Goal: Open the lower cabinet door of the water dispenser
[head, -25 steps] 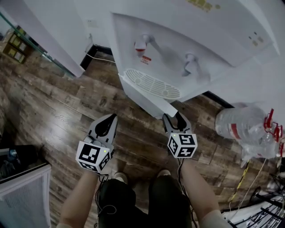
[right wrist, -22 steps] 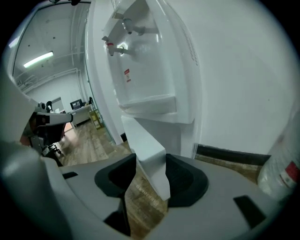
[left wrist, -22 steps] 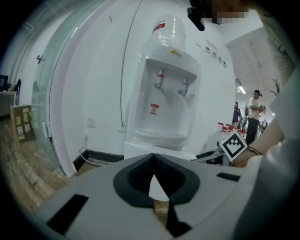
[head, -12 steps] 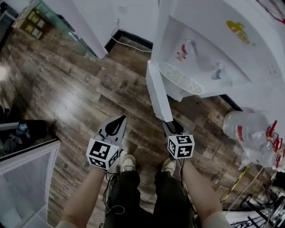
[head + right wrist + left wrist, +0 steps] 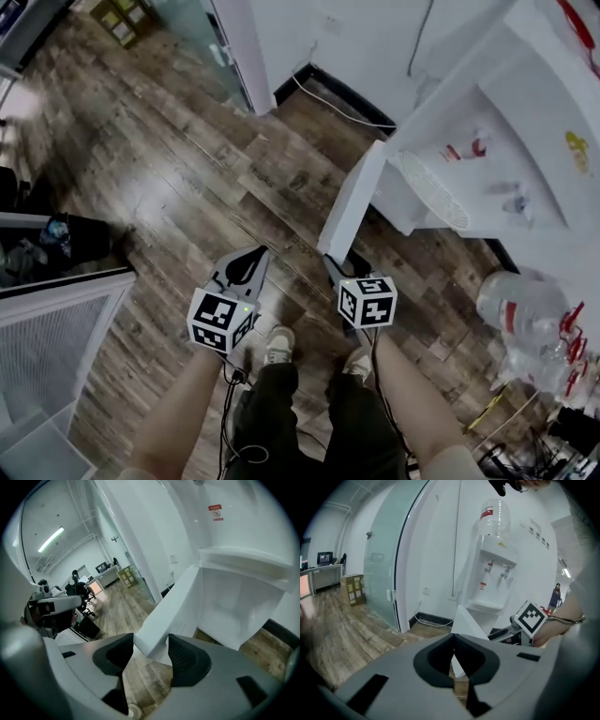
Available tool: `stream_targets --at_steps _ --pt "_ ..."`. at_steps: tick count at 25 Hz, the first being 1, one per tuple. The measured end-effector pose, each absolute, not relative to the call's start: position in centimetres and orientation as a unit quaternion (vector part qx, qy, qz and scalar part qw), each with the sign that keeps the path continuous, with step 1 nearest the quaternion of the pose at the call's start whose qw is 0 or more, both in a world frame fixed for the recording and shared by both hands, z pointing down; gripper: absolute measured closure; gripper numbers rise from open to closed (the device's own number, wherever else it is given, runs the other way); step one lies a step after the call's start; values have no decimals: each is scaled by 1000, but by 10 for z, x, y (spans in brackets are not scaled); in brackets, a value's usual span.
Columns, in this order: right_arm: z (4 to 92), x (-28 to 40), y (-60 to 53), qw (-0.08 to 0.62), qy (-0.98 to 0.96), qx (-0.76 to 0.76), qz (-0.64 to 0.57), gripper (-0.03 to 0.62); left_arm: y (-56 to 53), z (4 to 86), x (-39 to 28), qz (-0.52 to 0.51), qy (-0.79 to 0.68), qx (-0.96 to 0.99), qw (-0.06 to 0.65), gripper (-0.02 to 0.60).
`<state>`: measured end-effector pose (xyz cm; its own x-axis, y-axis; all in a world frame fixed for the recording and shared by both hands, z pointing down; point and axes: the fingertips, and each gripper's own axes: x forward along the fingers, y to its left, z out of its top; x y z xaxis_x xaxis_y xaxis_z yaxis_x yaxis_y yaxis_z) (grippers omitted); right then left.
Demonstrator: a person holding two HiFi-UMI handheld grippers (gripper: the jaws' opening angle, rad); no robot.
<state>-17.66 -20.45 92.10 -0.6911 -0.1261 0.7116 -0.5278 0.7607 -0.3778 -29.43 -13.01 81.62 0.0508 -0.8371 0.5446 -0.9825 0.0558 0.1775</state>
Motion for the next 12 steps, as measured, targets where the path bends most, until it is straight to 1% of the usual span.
stream_targets --at_steps 8,10,12 --pt "923 -262 -193 339 -896 135 254 316 -113 836 -343 153 -691 649 277 577" --pt "921 -282 -188 332 -901 114 255 291 -109 837 -355 148 -699 641 280 577" --pt "920 -293 -187 332 -900 107 263 287 -106 836 -366 137 -709 629 288 577"
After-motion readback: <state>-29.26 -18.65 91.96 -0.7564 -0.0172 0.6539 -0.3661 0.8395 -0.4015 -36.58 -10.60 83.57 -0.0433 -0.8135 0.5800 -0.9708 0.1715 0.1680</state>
